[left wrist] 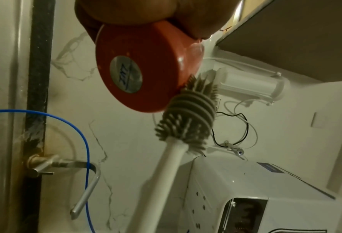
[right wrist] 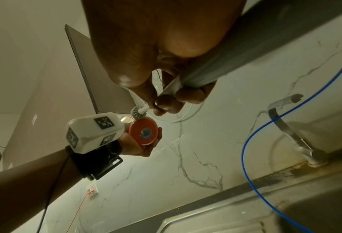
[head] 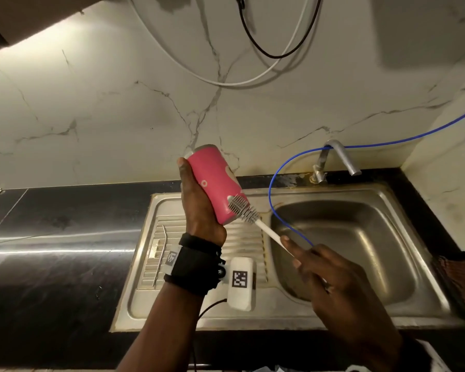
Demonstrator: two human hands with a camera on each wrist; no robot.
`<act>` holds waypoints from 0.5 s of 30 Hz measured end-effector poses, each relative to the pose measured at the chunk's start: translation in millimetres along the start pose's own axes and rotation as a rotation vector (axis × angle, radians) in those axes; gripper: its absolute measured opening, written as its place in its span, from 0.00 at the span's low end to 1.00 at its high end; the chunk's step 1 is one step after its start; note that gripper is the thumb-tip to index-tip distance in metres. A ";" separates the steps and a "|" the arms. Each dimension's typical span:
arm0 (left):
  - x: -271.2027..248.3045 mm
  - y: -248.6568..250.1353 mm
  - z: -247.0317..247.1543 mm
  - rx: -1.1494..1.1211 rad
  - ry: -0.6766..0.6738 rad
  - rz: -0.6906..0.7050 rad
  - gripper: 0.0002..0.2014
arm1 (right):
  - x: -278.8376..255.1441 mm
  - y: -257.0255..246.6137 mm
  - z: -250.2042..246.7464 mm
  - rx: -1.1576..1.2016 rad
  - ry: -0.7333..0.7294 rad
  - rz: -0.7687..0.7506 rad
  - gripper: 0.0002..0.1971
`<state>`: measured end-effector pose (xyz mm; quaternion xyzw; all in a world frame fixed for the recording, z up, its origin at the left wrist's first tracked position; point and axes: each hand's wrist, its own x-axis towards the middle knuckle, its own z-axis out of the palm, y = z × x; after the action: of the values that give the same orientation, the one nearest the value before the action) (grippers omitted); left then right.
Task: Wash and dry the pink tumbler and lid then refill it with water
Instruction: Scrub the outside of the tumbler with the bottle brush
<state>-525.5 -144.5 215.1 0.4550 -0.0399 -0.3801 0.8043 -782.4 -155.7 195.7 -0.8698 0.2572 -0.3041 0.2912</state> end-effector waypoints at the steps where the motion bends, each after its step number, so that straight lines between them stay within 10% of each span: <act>1: -3.9 -0.1 1.1 0.000 -0.011 -0.009 0.40 | 0.7 0.4 0.4 -0.006 0.012 -0.003 0.27; 15: -12.0 2.1 5.4 -0.094 -0.093 -0.061 0.42 | 3.8 -1.5 4.6 0.081 0.066 -0.004 0.28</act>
<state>-535.0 -139.9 223.2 0.3998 -0.0453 -0.4268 0.8099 -776.3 -155.3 195.1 -0.8475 0.2524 -0.3431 0.3168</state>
